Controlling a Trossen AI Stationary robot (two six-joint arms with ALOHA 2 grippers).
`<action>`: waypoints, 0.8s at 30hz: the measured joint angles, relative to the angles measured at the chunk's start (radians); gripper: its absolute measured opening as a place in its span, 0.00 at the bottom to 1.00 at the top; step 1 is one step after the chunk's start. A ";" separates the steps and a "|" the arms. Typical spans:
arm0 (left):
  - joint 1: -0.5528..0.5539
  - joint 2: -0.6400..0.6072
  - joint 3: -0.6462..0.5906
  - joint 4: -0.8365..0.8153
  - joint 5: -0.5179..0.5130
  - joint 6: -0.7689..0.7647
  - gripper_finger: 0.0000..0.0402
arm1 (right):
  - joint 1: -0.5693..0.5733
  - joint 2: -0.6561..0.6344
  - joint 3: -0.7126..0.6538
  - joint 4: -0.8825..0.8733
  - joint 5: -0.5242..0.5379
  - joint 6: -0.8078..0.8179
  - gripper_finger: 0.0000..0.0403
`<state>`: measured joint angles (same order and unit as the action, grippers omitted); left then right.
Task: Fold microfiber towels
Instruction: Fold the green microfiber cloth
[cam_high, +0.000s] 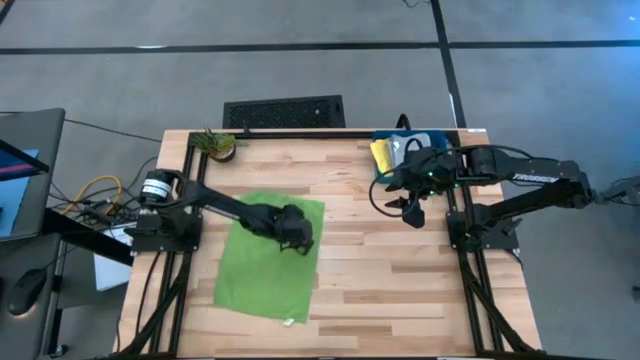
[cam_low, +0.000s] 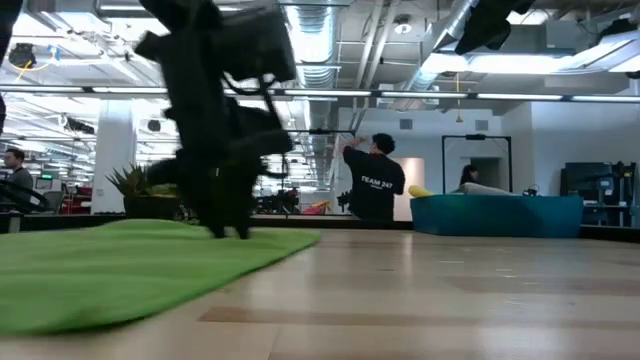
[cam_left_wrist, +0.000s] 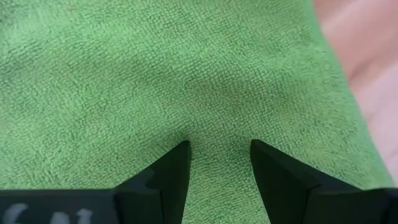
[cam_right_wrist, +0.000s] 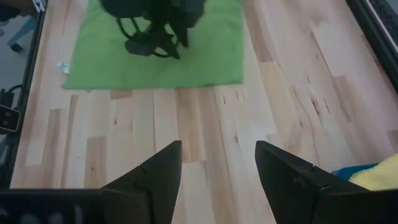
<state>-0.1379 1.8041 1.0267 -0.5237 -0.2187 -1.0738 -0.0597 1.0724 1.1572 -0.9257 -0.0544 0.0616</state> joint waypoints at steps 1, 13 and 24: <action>0.022 0.000 0.000 0.033 0.001 0.038 0.41 | 0.000 0.000 0.000 0.000 0.000 0.000 0.57; 0.059 -0.112 0.135 0.007 0.020 0.278 0.41 | 0.016 0.001 0.000 -0.008 0.000 -0.122 0.57; -0.225 -0.291 0.156 -0.163 -0.064 -0.072 0.41 | 0.123 0.078 -0.001 0.054 0.001 -0.233 0.57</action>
<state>-0.3624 1.5131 1.1831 -0.6869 -0.2829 -1.1456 0.0635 1.1500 1.1561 -0.8715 -0.0536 -0.1713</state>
